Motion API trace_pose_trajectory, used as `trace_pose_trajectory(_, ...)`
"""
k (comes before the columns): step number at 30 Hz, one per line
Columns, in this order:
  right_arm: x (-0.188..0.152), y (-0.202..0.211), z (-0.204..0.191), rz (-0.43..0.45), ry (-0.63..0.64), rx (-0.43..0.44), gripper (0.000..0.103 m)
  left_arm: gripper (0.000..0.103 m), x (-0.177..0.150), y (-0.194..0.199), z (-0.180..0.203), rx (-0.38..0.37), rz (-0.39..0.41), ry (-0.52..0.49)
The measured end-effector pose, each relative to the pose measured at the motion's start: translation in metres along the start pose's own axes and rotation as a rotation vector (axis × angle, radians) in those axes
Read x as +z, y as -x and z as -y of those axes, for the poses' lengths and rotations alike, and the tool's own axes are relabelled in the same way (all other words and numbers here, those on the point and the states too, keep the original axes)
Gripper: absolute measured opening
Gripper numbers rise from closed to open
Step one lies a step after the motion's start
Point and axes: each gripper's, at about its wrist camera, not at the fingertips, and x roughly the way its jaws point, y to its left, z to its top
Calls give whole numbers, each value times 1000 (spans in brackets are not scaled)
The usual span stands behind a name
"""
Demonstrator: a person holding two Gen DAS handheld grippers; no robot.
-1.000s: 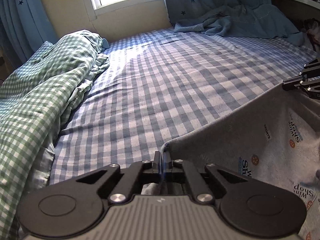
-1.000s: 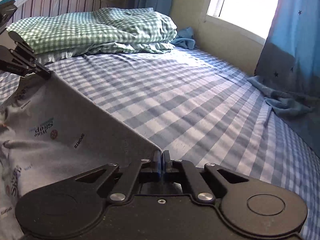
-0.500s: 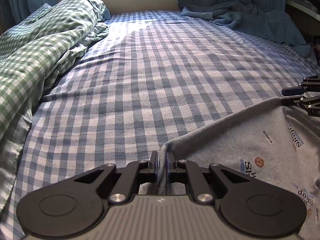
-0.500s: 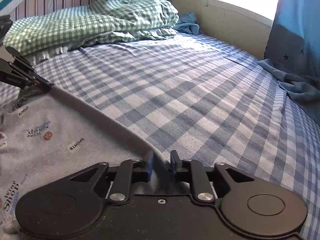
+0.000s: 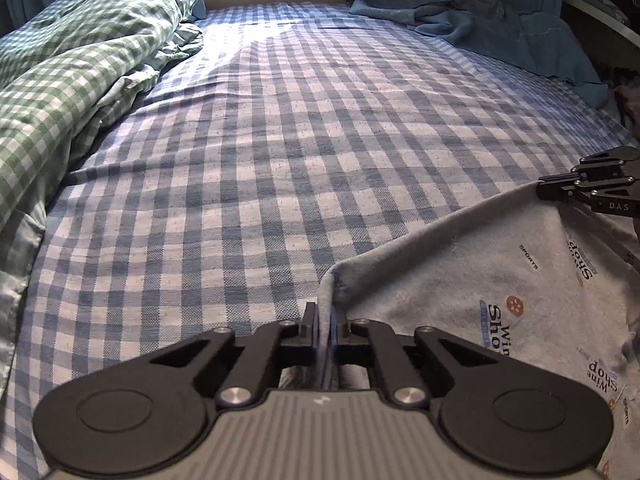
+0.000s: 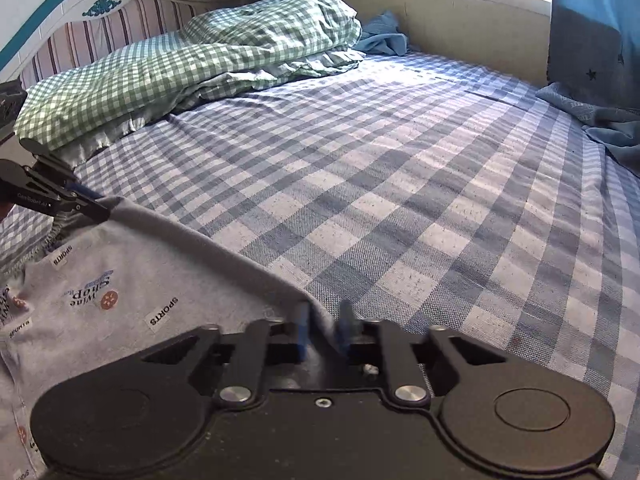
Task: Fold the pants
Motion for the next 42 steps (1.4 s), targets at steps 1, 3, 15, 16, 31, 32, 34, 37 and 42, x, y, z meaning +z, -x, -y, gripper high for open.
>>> trace_pose_trajectory(1, 0, 3, -2, 4, -1, 1, 1, 2, 1, 3, 3, 9, 1, -7)
trace_pose_trajectory(3, -1, 12, -12, 13, 35, -23, 0, 2, 0, 12, 11, 23, 29, -18)
trace_pose_trajectory(15, -55, 176, -113, 218, 226, -165, 0, 1, -76, 154, 81, 57, 359, -337)
trace_pose_trajectory(16, -62, 187, -123, 225, 246, -173, 0, 1, -86, 163, 90, 67, 367, -380)
trace_pose_trajectory(31, -223, 265, -270, 199, 350, -275, 0, 2, -256, 185, 163, 189, 433, -760)
trace_pose_trajectory(32, -231, 260, -275, 190, 353, -282, 0, 2, -265, 181, 168, 205, 422, -779)
trace_pose_trajectory(34, -245, 247, -282, 173, 359, -299, 0, 2, -275, 175, 173, 230, 405, -809)
trace_pose_trajectory(37, -252, 241, -285, 179, 346, -311, 0, 1, -286, 176, 174, 267, 425, -857)
trace_pose_trajectory(42, -248, 256, -292, 201, 379, -311, 0, 1, -301, 191, 174, 283, 483, -949)
